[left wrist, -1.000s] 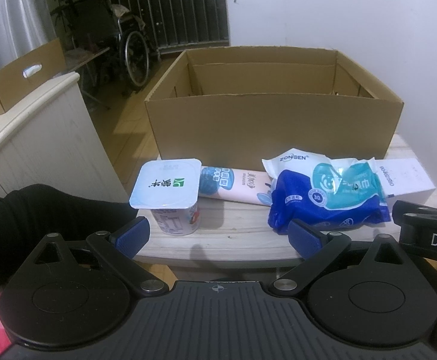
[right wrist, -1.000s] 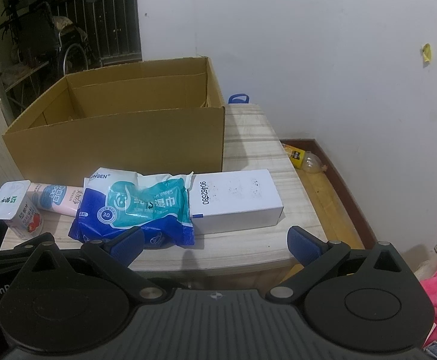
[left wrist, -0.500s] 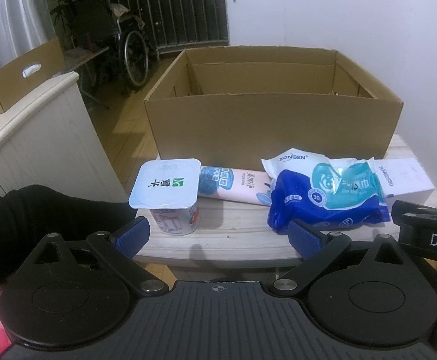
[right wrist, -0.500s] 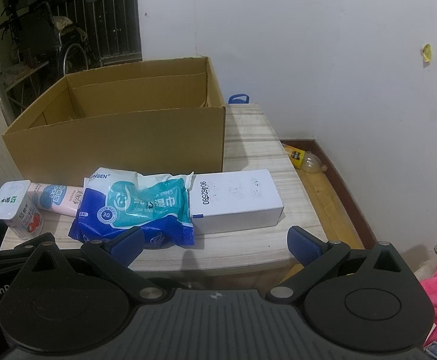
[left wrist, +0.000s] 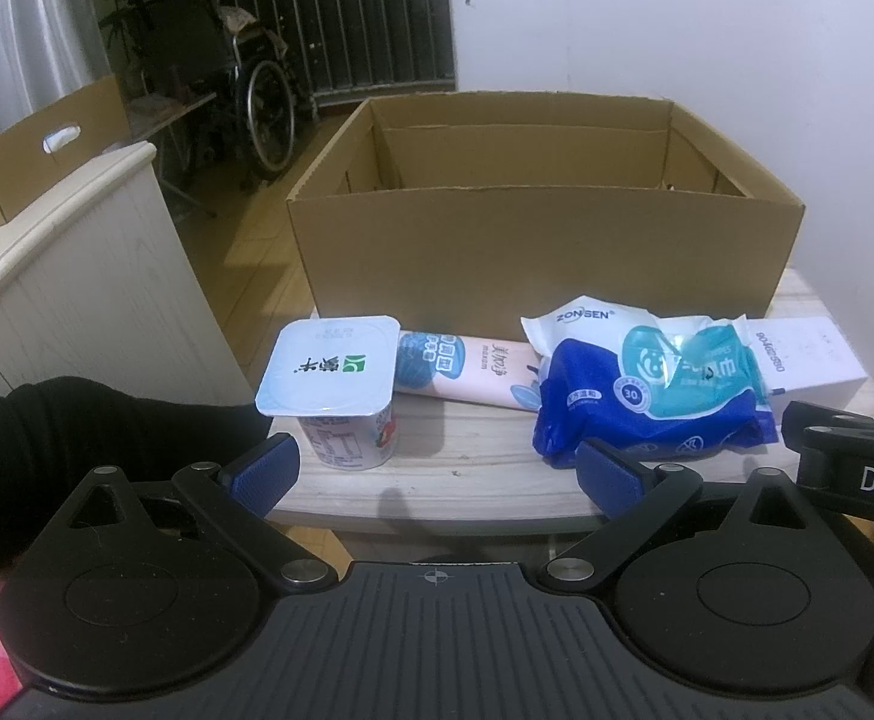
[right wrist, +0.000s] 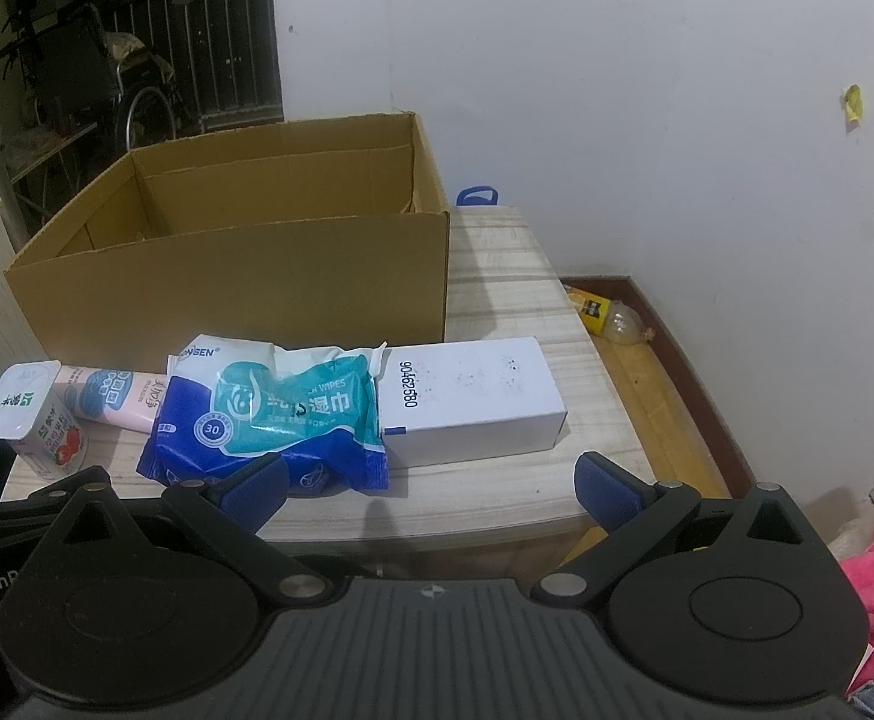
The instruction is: Organize objects
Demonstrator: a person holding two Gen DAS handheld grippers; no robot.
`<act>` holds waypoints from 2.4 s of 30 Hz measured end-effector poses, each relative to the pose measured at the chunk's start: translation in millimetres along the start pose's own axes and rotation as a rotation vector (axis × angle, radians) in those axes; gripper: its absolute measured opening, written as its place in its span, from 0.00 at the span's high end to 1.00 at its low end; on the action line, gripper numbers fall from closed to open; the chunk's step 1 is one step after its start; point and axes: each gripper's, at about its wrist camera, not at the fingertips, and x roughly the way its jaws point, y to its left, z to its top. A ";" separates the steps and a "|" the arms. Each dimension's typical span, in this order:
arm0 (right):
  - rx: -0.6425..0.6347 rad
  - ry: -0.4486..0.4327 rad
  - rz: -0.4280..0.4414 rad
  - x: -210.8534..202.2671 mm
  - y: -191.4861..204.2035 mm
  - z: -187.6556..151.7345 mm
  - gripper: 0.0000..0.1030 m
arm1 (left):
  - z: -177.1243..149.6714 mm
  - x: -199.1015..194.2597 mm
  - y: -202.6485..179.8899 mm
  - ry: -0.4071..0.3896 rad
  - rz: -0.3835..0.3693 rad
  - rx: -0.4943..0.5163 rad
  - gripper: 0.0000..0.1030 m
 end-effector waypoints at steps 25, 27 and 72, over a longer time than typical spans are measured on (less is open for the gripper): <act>-0.001 0.000 0.000 0.4 -0.1 -0.3 0.00 | -0.2 0.1 0.2 0.001 -0.001 -0.001 0.03; -0.001 0.000 0.000 0.2 -0.1 -0.3 0.00 | -0.2 0.0 0.2 0.000 0.000 0.001 0.03; -0.001 0.002 -0.001 1.5 -0.2 -0.7 0.00 | 0.2 1.8 3.6 0.003 -0.016 -0.018 0.03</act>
